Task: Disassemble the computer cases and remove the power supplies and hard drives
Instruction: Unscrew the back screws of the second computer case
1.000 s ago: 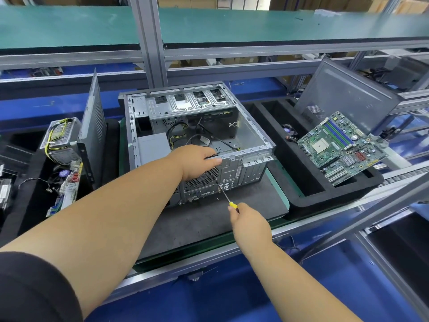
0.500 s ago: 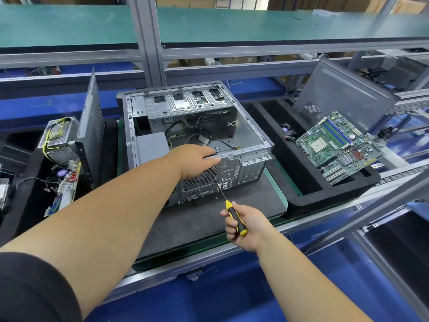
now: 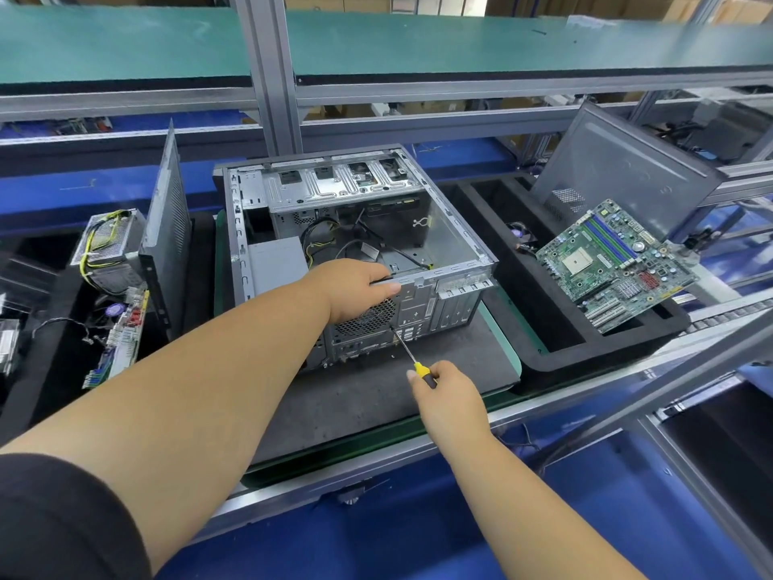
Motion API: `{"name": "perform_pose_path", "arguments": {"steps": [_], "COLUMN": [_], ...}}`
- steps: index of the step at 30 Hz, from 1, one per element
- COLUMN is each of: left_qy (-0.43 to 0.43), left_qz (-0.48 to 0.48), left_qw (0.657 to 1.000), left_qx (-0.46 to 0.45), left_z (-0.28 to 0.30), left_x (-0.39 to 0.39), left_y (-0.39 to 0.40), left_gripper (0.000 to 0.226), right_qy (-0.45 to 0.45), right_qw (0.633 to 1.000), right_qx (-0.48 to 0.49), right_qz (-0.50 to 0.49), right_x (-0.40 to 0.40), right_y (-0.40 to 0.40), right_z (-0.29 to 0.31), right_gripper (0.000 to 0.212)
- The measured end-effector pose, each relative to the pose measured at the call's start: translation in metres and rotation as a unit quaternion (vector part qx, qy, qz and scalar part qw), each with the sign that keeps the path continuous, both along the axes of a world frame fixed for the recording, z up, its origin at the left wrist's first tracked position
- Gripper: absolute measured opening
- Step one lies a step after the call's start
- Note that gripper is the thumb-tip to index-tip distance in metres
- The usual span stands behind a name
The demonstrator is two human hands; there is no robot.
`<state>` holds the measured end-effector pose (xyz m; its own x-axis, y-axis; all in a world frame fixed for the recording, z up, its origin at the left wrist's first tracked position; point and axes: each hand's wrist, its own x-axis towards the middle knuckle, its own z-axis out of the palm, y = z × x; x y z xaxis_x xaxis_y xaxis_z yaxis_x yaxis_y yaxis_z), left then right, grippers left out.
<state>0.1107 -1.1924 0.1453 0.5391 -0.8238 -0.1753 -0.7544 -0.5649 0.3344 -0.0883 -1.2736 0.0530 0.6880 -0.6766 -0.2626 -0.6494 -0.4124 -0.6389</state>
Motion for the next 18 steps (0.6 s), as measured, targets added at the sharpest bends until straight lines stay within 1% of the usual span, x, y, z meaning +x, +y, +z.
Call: {"name": "perform_pose_path", "arguments": {"steps": [2,3,4,8,10,13,16,18], "left_qy": [0.000,0.000,0.002,0.001,0.001,0.000,0.000,-0.003], "left_qz": [-0.003,-0.002,-0.001,0.001,0.000,-0.002,0.001,0.000], "left_qw": [1.000,1.000,1.000,1.000,1.000,1.000,1.000,1.000], "left_qx": [-0.002,-0.003,-0.005,-0.006,-0.007,-0.008,-0.002,0.002], "left_z": [-0.0005,-0.0007,-0.0009,-0.0022,-0.0020,-0.0015,-0.0003,0.0012], "left_x": [0.0006,0.0007,0.0010,0.0018,0.0017,0.0010,0.0002,-0.0007], "left_y": [0.0000,0.0000,-0.0001,0.0002,0.0002,-0.0002,0.0003,0.0007], "left_gripper": [0.043,0.042,0.042,0.043,0.043,0.042,0.043,0.044], "right_qy": [-0.032,-0.044,-0.052,-0.093,-0.114,-0.108,-0.091,-0.065], "right_qw": [0.991,0.979,0.967,0.922,0.911,0.926,0.940,0.939], "right_qx": [0.126,0.190,0.236,0.352,0.374,0.340,0.309,0.319], "right_qz": [-0.038,-0.064,-0.085,-0.130,-0.133,-0.120,-0.110,-0.113], "right_x": [0.0017,0.0028,0.0037,0.0046,0.0030,0.0025,0.0052,0.0076], "right_y": [-0.0006,-0.0013,-0.0021,-0.0036,-0.0030,-0.0023,-0.0012,-0.0008], "right_z": [0.0009,0.0006,0.0005,-0.0001,-0.0013,-0.0025,-0.0003,0.0039], "right_gripper": [0.033,0.034,0.032,0.022,0.019,0.015,0.019,0.027]}}
